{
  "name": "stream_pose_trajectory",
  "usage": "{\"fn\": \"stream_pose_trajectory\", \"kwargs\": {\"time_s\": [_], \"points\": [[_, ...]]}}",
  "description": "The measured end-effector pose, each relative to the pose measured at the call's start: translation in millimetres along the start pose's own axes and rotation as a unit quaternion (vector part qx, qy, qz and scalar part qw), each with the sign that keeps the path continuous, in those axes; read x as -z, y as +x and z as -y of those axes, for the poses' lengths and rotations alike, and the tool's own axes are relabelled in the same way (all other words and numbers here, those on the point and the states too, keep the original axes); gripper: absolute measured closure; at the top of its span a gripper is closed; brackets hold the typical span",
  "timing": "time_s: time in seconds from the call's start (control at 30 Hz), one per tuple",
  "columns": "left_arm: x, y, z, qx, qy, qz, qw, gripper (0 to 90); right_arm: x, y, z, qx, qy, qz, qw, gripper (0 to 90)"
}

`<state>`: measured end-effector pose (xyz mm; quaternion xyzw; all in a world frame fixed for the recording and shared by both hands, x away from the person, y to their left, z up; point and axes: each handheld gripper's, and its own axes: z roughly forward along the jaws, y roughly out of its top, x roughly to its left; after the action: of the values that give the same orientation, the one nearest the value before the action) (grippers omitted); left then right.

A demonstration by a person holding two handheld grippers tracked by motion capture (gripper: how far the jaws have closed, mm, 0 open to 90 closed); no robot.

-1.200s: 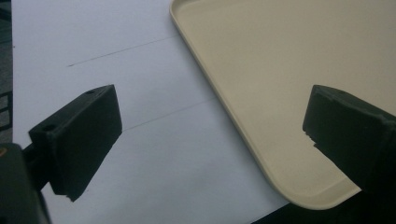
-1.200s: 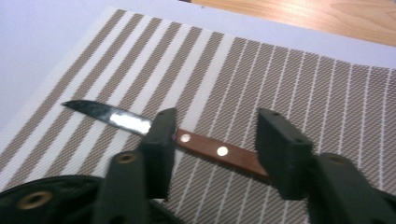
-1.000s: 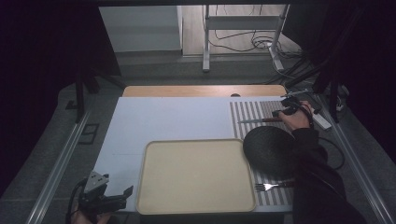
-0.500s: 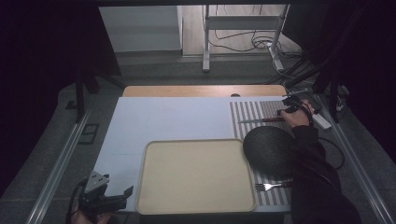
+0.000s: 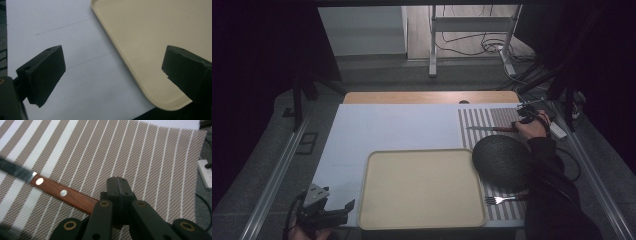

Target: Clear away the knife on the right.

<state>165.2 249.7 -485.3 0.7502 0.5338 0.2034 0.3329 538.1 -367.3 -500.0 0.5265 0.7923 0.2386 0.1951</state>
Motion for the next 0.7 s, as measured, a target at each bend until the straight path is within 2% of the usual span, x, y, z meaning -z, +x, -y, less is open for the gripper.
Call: {"fn": "stream_pose_trajectory", "kwargs": {"time_s": [0.17, 0.33, 0.4, 0.53, 0.63, 0.7], "points": [[-0.2, -0.6, -0.3, -0.004, 0.002, -0.002, 1.0, 5.0, 5.2, 7.3, 7.2, -0.007, 0.0, 0.005, 1.0, 90.0], [-0.2, -0.6, -0.3, -0.004, 0.002, -0.002, 1.0, 4.9, 9.7, 11.1, 11.6, -0.013, 0.007, -0.002, 0.9999, 90.0], [-0.3, -0.8, -0.4, -0.005, 0.003, -0.002, 1.0, 5.0, 13.1, 12.9, 13.8, -0.004, 0.018, -0.005, 0.9998, 90.0], [-0.8, -1.4, -0.7, -0.006, 0.004, -0.003, 1.0, 5.0, 13.5, 12.4, 13.6, 0.005, 0.021, -0.009, 0.9997, 89.1], [-0.7, -1.3, -0.7, -0.007, 0.004, -0.003, 1.0, 5.0, 13.7, 12.0, 13.4, 0.007, 0.022, -0.005, 0.9997, 86.9], [-0.7, -1.5, -0.7, -0.007, 0.004, -0.003, 1.0, 5.1, 15.6, 10.9, 13.0, 0.002, 0.018, -0.011, 0.9998, 83.2]]}}
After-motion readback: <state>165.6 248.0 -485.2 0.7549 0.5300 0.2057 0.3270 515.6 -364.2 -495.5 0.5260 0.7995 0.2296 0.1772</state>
